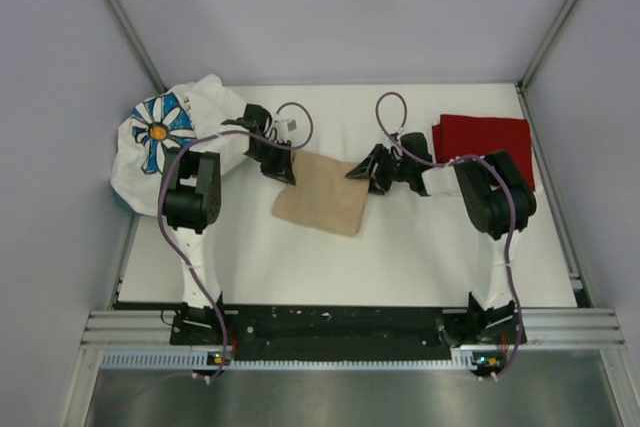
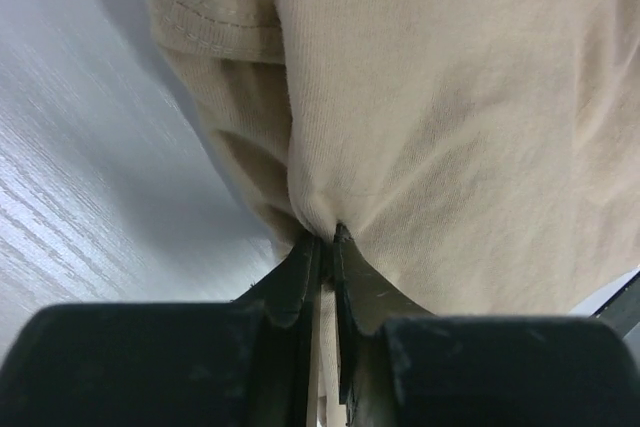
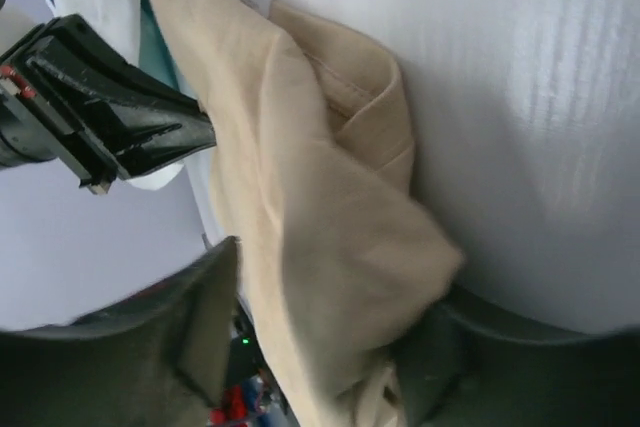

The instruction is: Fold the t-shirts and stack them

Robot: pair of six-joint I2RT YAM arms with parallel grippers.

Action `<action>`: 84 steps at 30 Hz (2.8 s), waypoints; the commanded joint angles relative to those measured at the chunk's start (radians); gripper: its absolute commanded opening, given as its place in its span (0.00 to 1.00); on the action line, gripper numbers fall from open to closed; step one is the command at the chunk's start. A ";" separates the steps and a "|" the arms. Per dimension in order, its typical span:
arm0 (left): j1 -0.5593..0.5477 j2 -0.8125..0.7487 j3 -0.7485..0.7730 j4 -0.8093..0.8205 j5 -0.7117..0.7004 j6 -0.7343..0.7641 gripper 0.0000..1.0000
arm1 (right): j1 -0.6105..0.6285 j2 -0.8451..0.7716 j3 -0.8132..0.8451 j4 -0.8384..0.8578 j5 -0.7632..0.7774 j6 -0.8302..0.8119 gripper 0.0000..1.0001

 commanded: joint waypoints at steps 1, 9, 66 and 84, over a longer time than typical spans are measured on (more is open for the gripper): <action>0.012 0.014 -0.037 0.034 0.058 -0.015 0.08 | 0.024 0.055 -0.006 0.068 -0.030 0.051 0.39; 0.039 -0.079 -0.080 0.060 0.008 -0.027 0.17 | 0.012 0.011 0.043 0.009 -0.017 -0.042 0.00; 0.047 -0.320 -0.064 -0.087 -0.066 0.215 0.41 | -0.141 -0.106 1.217 -1.636 0.990 -1.360 0.00; 0.047 -0.319 -0.065 -0.091 -0.064 0.229 0.41 | -0.310 -0.145 1.057 -1.492 0.918 -1.598 0.00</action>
